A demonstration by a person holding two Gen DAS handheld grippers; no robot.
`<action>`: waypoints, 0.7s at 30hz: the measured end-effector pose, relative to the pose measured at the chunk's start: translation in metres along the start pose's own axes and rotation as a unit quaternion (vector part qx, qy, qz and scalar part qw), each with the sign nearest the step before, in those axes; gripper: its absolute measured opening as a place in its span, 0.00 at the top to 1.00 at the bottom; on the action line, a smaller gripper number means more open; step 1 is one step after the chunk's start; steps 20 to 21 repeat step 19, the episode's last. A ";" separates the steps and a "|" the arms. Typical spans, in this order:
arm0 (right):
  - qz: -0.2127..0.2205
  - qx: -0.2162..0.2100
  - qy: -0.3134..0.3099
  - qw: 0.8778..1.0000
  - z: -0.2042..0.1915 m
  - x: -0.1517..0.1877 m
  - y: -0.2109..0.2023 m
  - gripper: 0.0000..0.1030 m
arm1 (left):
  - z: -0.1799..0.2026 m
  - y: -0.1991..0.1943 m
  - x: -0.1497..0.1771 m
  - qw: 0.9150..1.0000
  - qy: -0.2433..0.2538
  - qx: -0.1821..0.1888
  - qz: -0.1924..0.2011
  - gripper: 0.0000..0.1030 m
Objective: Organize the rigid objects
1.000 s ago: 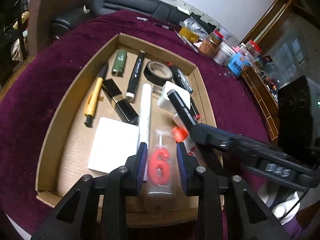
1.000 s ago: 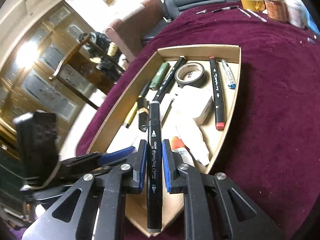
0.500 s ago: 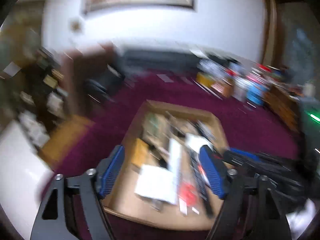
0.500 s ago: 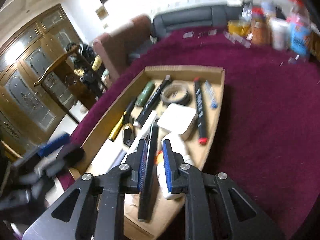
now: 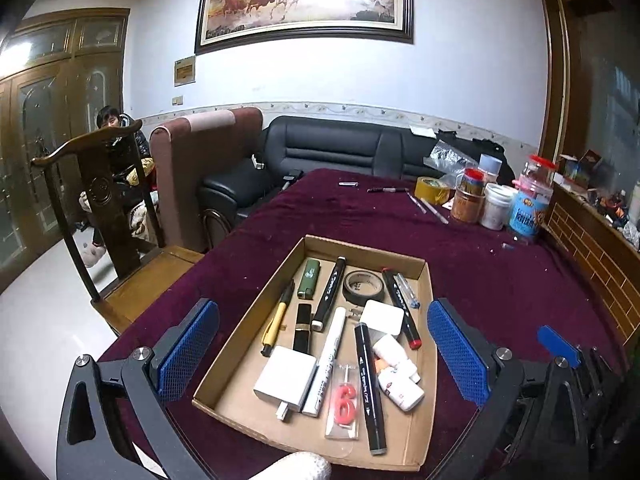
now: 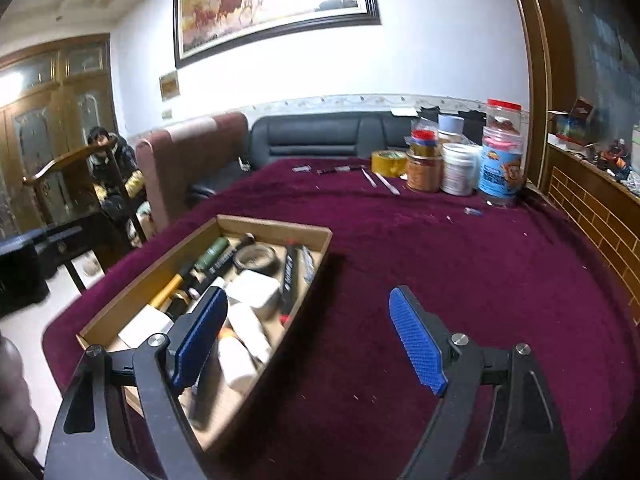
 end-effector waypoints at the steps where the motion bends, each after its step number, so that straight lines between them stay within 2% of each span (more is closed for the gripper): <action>1: -0.004 -0.001 -0.001 1.000 0.001 0.003 0.001 0.18 | 0.000 -0.001 0.001 1.000 0.000 -0.005 -0.001 0.01; 11: 0.010 -0.005 -0.056 0.998 -0.018 0.012 -0.006 0.18 | -0.006 0.005 0.017 0.999 0.002 -0.035 -0.033 0.01; 21: -0.001 0.004 -0.055 0.998 -0.013 0.014 -0.001 0.18 | -0.012 0.010 0.024 0.998 0.005 -0.039 -0.048 0.01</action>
Point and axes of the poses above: each gripper's, at about its wrist camera, not at the fingertips, and y roughly the way its jaws point, z to its right, x to its underside, the point moved 10 cm from there along y, roughly the way its jaws point, and after that the axes turned 4 degrees about x, right-handed, at the moved point
